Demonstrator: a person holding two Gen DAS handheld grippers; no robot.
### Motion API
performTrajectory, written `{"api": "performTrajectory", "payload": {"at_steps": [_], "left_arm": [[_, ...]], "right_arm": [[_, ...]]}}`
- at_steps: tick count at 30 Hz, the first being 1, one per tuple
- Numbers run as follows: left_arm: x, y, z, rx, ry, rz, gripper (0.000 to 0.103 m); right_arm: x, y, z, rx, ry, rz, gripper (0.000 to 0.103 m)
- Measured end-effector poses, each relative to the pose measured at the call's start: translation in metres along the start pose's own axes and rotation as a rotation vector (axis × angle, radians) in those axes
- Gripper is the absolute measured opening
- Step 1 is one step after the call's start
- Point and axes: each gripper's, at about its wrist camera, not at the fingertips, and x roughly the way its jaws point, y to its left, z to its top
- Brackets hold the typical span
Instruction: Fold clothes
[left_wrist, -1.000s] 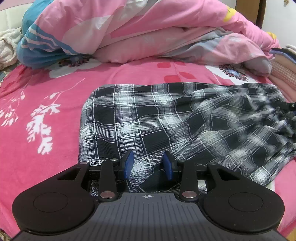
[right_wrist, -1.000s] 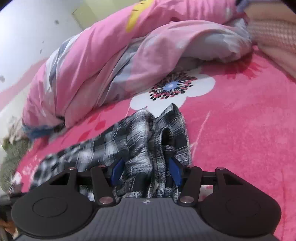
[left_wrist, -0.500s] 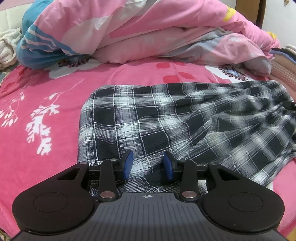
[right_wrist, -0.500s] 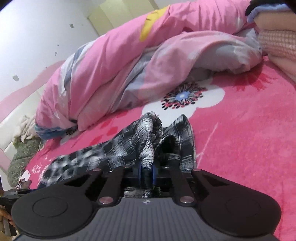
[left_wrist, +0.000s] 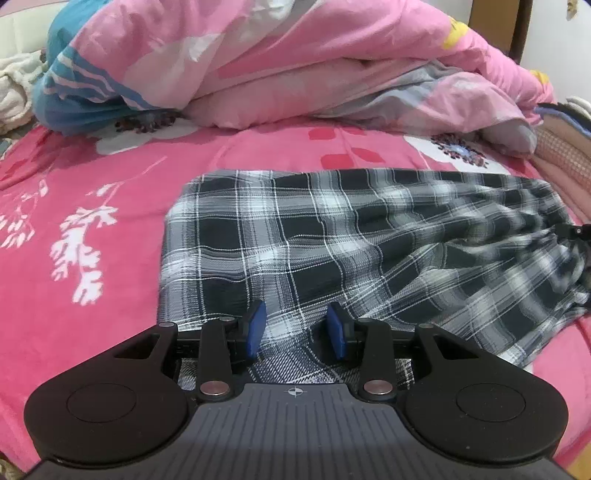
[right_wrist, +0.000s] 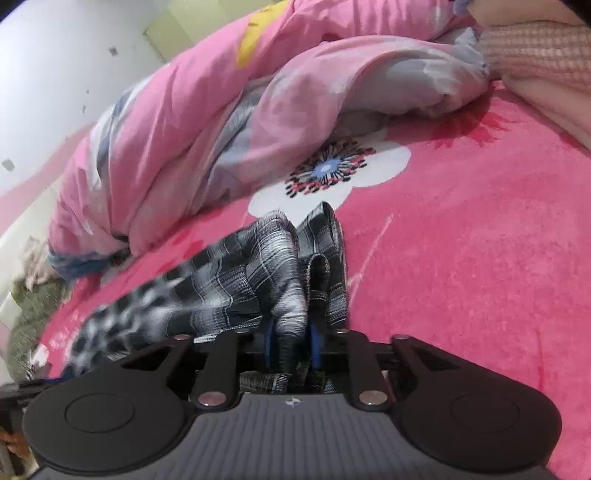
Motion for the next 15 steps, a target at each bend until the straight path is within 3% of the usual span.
{"api": "performTrajectory", "payload": {"at_steps": [2, 4, 8, 13, 15], "left_arm": [[-0.011, 0.006, 0.000, -0.027, -0.022, -0.014, 0.039], [-0.025, 0.014, -0.001, -0.068, -0.055, -0.018, 0.043], [-0.051, 0.032, -0.005, -0.179, -0.121, -0.004, 0.049], [-0.076, 0.055, -0.018, -0.324, -0.169, 0.001, 0.057], [-0.082, 0.063, -0.024, -0.367, -0.176, 0.000, 0.059]], "right_arm": [[-0.018, 0.010, 0.002, -0.053, -0.067, -0.045, 0.043], [-0.036, 0.019, 0.005, -0.084, -0.128, -0.041, 0.043], [-0.057, 0.051, 0.005, -0.159, -0.207, 0.052, 0.043], [-0.043, 0.105, -0.012, -0.299, -0.156, 0.232, 0.042], [-0.032, 0.123, -0.021, -0.340, -0.114, 0.259, 0.042]]}}
